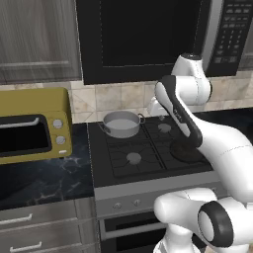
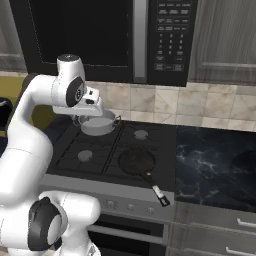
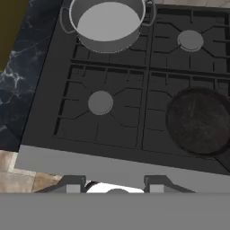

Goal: Move the pot and pan from the stove into the sink.

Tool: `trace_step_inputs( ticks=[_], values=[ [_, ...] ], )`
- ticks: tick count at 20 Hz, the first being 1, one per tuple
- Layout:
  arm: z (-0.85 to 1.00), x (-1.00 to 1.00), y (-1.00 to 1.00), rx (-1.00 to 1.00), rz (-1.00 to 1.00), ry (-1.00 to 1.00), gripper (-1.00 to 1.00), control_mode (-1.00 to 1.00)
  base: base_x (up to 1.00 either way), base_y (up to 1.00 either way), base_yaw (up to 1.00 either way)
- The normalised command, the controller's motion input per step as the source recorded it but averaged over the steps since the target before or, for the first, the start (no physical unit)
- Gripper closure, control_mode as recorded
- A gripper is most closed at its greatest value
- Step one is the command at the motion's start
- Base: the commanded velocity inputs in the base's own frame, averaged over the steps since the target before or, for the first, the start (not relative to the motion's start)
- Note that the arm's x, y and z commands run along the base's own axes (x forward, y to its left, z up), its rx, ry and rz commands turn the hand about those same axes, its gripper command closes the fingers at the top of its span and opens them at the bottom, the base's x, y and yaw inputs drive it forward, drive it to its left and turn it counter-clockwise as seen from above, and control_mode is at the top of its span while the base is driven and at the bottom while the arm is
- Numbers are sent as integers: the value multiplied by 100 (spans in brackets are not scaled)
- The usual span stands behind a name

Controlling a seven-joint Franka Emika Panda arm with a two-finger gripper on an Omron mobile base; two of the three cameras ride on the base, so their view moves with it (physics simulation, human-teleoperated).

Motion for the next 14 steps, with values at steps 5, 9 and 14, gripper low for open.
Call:
trace_step_inputs(
  ticks=[5, 9, 14],
  values=[
    [0, 0, -37, 3, 0, 0, -100, -100, 0, 0, 0],
    [0, -10, -89, 9, 2, 0, -100, -100, 0, 0, 0],
    [-1, -22, -99, 10, 1, 0, -100, -100, 0, 0, 0]
  ],
)
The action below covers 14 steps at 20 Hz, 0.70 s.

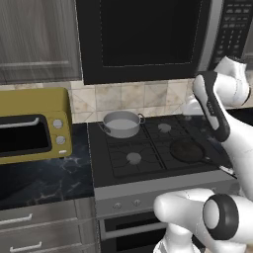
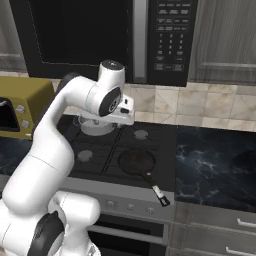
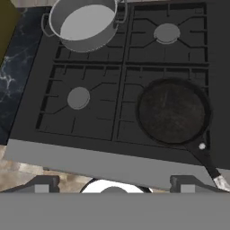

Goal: Move the pot and pan from the stove into the sink.

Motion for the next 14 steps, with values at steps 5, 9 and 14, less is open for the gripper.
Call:
trace_step_inputs(
  ticks=[5, 9, 14],
  values=[
    [-14, -19, -65, 1, 3, 1, -100, -100, 0, 0, 0],
    [-36, -38, -11, -7, 2, 0, -100, -100, 0, 0, 0],
    [-60, -83, -42, -8, 1, 0, -100, -100, 0, 0, 0]
  ],
)
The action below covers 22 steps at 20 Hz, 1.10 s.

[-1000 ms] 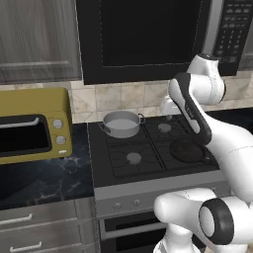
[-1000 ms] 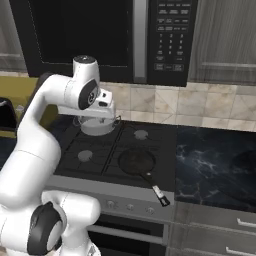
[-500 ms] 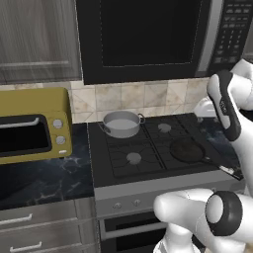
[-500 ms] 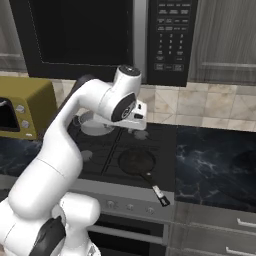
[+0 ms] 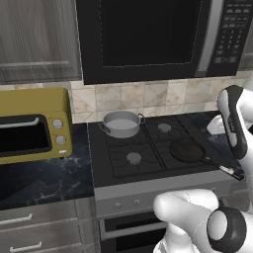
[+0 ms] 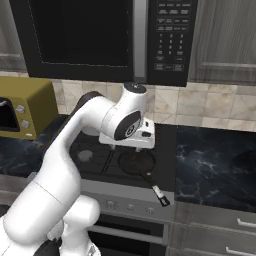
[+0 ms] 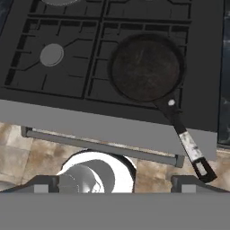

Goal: Move the pot and pan from the stove into the sink.

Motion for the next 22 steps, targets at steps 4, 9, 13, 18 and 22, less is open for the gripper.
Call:
trace_step_inputs(
  ticks=[4, 9, 13, 18, 22],
  values=[
    [-49, -83, -47, -9, 3, -9, -100, -100, 0, 0, 0],
    [-42, -37, -30, -13, 9, -14, -100, -100, 0, 0, 0],
    [-47, 6, -8, -15, 15, -9, -100, -100, 0, 0, 0],
    [-41, 20, -3, -11, 13, -4, -100, -100, 0, 0, 0],
    [-20, 23, -18, 0, 9, -10, -100, -100, 0, 0, 0]
  ],
)
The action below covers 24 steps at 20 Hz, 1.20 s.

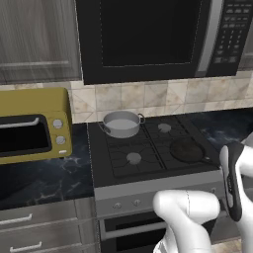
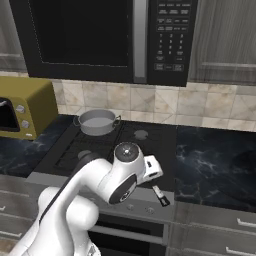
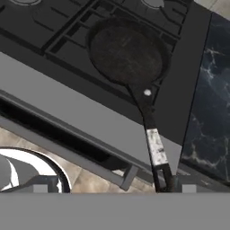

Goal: Move the pot and pan from the stove into the sink.

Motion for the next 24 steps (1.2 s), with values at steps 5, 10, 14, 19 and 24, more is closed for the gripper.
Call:
trace_step_inputs(
  ticks=[5, 10, 14, 19, 24],
  values=[
    [-18, 31, -32, 0, 9, 0, -100, -100, 0, 0, 0],
    [-9, 27, -21, -1, 1, 5, -100, -100, 0, 0, 0],
    [-2, 10, -3, -4, 0, 1, -100, -100, 0, 0, 0],
    [-6, 28, -27, 0, -4, 6, -100, -100, 0, 0, 0],
    [-2, 0, 0, 0, 0, 0, -100, -100, 0, 0, 0]
  ],
)
